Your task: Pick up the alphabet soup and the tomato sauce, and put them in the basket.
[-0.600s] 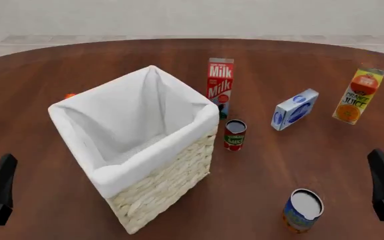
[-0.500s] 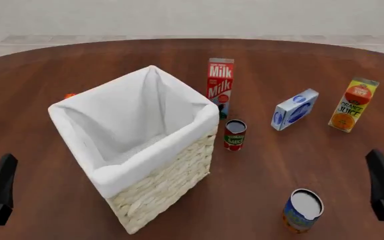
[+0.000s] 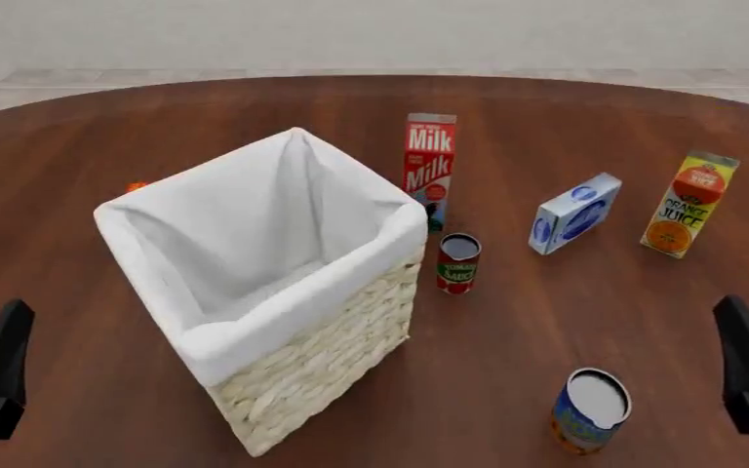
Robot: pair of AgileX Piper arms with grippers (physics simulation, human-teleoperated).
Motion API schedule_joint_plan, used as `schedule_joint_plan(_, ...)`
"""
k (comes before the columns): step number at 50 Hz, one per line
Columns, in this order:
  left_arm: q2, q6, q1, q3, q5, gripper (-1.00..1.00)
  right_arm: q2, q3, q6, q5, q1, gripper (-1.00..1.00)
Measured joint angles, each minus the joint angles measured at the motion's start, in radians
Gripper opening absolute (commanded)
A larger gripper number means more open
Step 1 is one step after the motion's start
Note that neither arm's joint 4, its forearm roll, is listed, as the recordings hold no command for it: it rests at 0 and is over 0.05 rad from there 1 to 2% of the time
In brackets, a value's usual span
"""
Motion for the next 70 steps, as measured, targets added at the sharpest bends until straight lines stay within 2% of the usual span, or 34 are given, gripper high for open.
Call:
schedule_joint_plan(10,0.000,0.000,0.000,0.000,0.000,1.00,0.052,-0.048,-0.009,0.006,0.016,1.00)
schedule_joint_plan(22,0.000,0.000,0.000,0.000,0.000,1.00,0.133,-0.157,-0.019,0.065,0.046,1.00)
schedule_joint_plan(50,0.000,0.000,0.000,0.000,0.000,1.00,0.299,-0.441,-0.043,0.370,0.112,1.00)
schedule_joint_plan(61,0.000,0.000,0.000,0.000,0.000,1.00,0.360,-0.509,-0.072,0.483,0.116,1.00)
schedule_joint_plan(70,0.000,0.000,0.000,0.000,0.000,1.00,0.391,-0.538,-0.064,0.561,0.118,1.00)
